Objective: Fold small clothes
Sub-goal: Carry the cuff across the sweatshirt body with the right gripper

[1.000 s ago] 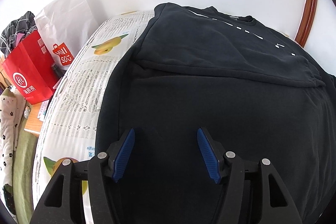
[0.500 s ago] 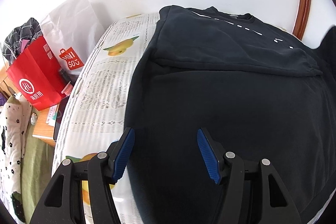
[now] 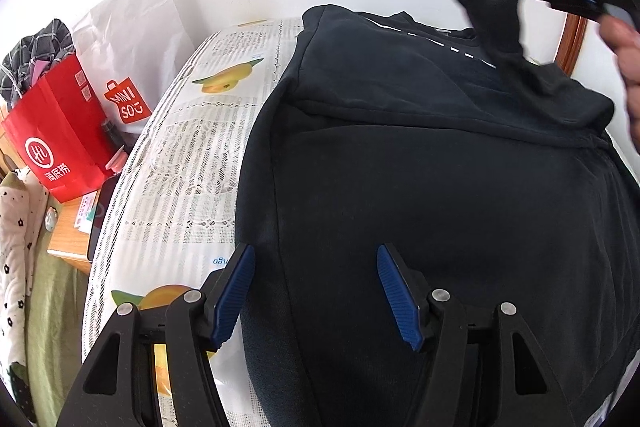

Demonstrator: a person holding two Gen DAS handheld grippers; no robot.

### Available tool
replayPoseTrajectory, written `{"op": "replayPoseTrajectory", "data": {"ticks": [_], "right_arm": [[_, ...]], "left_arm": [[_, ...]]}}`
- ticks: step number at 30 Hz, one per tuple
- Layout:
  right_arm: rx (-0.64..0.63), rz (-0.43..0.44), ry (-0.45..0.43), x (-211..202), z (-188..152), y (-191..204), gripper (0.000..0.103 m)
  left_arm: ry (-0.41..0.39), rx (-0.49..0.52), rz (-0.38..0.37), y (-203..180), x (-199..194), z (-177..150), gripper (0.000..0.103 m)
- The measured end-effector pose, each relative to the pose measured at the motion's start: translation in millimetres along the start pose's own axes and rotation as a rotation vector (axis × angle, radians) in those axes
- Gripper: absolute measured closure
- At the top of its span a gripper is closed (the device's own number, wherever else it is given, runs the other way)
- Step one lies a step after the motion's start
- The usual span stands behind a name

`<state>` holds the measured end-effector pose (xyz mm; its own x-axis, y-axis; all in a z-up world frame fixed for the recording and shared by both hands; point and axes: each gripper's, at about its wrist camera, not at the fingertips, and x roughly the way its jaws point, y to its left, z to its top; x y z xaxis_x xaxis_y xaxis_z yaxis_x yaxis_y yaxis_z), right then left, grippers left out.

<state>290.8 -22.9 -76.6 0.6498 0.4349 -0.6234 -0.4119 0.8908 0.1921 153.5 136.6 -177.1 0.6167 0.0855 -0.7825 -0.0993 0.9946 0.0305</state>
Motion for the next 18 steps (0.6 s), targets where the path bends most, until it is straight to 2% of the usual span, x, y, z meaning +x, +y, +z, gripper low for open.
{"op": "replayPoseTrajectory", "data": {"ticks": [6, 12, 13, 16, 17, 18], "right_arm": [[0.043, 0.103, 0.045, 48.0, 12.1, 27.2, 0.096], [0.033, 0.12, 0.069, 76.6, 19.8, 43.1, 0.095], [0.027, 0.133, 0.093, 80.0, 18.5, 43.5, 0.089], [0.041, 0.201, 0.13, 81.5, 11.8, 41.7, 0.085], [0.04, 0.204, 0.136, 78.9, 10.0, 40.5, 0.075], [0.035, 0.198, 0.139, 73.8, 7.8, 38.2, 0.071]], "left_arm": [[-0.01, -0.003, -0.009, 0.7, -1.0, -2.5, 0.04], [-0.01, -0.003, -0.012, 0.2, -1.1, -2.2, 0.038], [-0.01, -0.004, -0.013, 0.2, -1.1, -2.1, 0.038], [-0.01, -0.005, -0.015, -0.1, -1.5, -1.9, 0.037], [-0.009, -0.003, -0.017, -0.2, -1.6, -1.4, 0.037], [-0.006, 0.0, -0.023, -0.3, -2.3, -1.6, 0.036]]}}
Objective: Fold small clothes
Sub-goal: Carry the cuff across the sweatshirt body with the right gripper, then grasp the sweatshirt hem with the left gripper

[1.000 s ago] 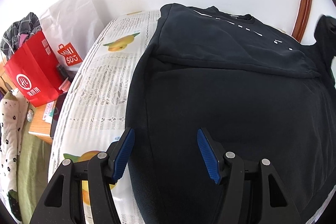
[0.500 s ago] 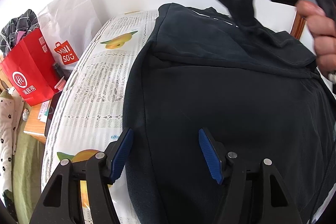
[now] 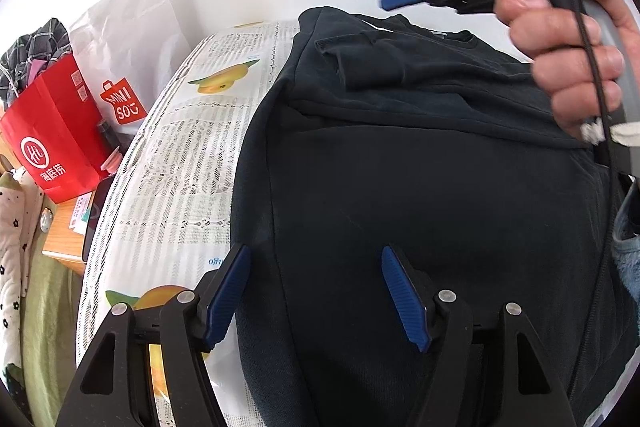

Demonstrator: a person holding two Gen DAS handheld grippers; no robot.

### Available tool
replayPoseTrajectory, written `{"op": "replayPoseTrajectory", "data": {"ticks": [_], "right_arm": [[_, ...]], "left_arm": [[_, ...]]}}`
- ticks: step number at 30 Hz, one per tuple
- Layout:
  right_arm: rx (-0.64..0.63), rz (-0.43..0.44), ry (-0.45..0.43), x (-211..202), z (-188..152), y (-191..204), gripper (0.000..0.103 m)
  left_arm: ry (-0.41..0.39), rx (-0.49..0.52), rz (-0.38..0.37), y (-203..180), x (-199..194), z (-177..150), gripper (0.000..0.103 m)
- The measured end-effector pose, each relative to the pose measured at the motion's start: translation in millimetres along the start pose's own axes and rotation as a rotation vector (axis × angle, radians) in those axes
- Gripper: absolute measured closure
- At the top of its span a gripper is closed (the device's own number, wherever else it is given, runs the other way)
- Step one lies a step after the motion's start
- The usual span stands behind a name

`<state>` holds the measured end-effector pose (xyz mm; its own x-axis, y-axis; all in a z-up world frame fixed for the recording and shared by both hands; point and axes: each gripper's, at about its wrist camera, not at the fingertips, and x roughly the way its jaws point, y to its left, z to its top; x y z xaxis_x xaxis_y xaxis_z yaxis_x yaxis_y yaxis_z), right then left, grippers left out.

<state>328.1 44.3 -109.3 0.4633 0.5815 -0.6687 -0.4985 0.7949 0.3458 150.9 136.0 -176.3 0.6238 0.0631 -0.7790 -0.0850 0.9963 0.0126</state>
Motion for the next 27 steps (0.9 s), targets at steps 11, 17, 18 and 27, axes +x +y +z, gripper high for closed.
{"op": "replayPoseTrajectory", "data": {"ticks": [11, 17, 18, 27], "right_arm": [[-0.1, -0.333, -0.055, -120.8, -79.7, -74.2, 0.055], [0.004, -0.552, -0.035, -188.1, -150.2, -151.6, 0.055], [0.03, -0.576, -0.032, -198.4, -162.0, -162.9, 0.055], [0.261, -0.7, -0.037, -275.0, -255.2, -238.9, 0.054]], "left_arm": [[0.048, -0.065, -0.043, 17.4, -26.5, -20.7, 0.035], [0.057, -0.074, -0.081, 21.9, -42.8, -39.5, 0.038], [0.06, -0.08, -0.095, 22.0, -44.9, -42.3, 0.039], [0.081, -0.128, -0.204, 25.2, -57.6, -64.8, 0.058]]}}
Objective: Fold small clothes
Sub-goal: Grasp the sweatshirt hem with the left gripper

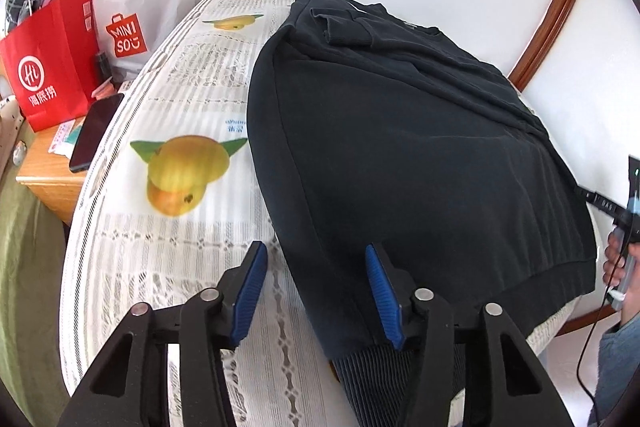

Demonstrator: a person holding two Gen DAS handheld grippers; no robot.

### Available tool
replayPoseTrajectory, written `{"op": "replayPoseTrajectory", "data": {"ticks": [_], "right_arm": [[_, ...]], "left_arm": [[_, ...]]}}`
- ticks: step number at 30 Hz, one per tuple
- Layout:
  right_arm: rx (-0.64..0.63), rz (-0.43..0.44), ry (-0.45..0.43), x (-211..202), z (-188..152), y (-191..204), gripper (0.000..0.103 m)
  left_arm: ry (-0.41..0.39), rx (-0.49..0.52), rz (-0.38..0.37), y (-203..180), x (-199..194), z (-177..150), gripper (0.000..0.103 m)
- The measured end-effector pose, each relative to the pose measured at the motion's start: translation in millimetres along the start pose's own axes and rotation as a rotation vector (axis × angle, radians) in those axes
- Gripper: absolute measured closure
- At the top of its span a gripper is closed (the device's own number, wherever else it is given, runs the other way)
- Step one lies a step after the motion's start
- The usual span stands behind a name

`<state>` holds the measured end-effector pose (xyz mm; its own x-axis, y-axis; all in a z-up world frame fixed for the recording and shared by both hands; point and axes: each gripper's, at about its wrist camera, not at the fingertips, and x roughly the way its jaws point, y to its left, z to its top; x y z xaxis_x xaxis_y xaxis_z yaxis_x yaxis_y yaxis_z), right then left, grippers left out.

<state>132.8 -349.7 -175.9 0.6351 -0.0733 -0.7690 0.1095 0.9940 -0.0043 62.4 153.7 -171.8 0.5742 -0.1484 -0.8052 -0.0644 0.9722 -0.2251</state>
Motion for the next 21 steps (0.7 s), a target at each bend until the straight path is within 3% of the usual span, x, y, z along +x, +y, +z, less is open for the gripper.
{"op": "replayPoseTrajectory", "data": {"ticks": [3, 9, 21], "right_arm": [[0.026, 0.004, 0.019, 3.2, -14.5, -15.8, 0.054], [0.063, 0.078, 0.052, 15.7, -26.5, -24.6, 0.055], [-0.044, 0.196, 0.055, -5.7, -58.7, -5.7, 0.056]], "left_arm": [[0.014, -0.017, -0.027, -0.9, 0.4, -1.7, 0.064], [0.025, -0.046, -0.04, -6.2, 7.1, 4.8, 0.065], [0.046, -0.007, -0.005, -25.6, 5.8, -7.4, 0.07]]}}
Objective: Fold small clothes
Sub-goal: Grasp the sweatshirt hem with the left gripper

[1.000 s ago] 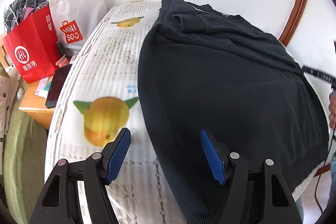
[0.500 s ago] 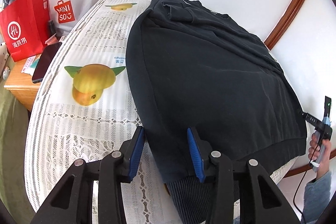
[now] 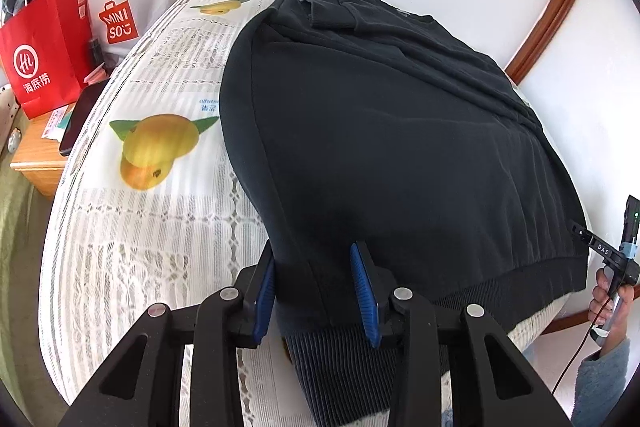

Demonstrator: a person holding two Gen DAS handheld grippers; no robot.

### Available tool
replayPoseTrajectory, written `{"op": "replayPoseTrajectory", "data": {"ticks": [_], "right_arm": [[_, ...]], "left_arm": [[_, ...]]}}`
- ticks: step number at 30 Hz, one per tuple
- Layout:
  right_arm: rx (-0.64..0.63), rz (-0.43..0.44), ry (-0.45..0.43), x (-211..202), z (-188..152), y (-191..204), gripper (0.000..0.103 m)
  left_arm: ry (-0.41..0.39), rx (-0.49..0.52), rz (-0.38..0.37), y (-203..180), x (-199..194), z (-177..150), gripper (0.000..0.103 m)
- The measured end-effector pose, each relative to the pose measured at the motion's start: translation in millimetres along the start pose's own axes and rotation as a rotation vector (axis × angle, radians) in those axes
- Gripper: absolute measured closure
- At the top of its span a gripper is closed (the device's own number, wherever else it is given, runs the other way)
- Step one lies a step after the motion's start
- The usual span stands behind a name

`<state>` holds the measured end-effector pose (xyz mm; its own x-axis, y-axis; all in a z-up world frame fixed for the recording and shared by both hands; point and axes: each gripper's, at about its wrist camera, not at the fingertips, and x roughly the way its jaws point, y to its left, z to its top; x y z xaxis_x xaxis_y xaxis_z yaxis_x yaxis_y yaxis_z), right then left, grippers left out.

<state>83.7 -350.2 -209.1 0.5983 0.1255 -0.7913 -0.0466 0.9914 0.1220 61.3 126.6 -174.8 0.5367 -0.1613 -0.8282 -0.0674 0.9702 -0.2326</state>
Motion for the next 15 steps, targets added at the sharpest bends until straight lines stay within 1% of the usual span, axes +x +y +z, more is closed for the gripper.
{"op": "replayPoseTrajectory", "data": {"ticks": [1, 3, 4, 5, 7, 8, 9, 10, 15], "right_arm": [[-0.006, 0.002, -0.007, -2.2, -4.3, 2.0, 0.057], [-0.02, -0.013, -0.016, -3.9, -8.1, 6.1, 0.061], [-0.028, -0.022, -0.019, -3.6, -7.5, 7.1, 0.072], [-0.036, -0.028, -0.024, -3.3, -7.0, 7.6, 0.085], [-0.037, -0.018, -0.039, -5.4, -6.6, 7.0, 0.094], [-0.027, -0.017, -0.047, -6.7, -6.4, 5.7, 0.096], [-0.015, -0.021, -0.055, -8.8, -6.5, 3.9, 0.096], [-0.005, -0.029, -0.061, -11.6, -6.6, 1.6, 0.096], [0.022, -0.007, -0.118, -36.8, -7.1, -6.6, 0.097]], "left_arm": [[0.0, 0.007, 0.001, -1.5, -1.1, -3.0, 0.07], [-0.003, 0.025, 0.011, -4.7, -3.4, -9.0, 0.07], [-0.005, 0.031, 0.019, -5.8, -4.2, -11.0, 0.072], [-0.01, 0.033, 0.029, -6.2, -5.1, -13.3, 0.073], [-0.019, 0.019, 0.058, -5.3, -5.9, -15.2, 0.088], [-0.023, 0.002, 0.054, -2.8, -6.9, -16.0, 0.089], [-0.027, -0.006, 0.049, -1.1, -8.9, -17.0, 0.094], [-0.029, -0.003, 0.042, -1.8, -11.6, -17.8, 0.094], [-0.072, 0.076, -0.004, -15.5, -37.5, -22.9, 0.095]]}}
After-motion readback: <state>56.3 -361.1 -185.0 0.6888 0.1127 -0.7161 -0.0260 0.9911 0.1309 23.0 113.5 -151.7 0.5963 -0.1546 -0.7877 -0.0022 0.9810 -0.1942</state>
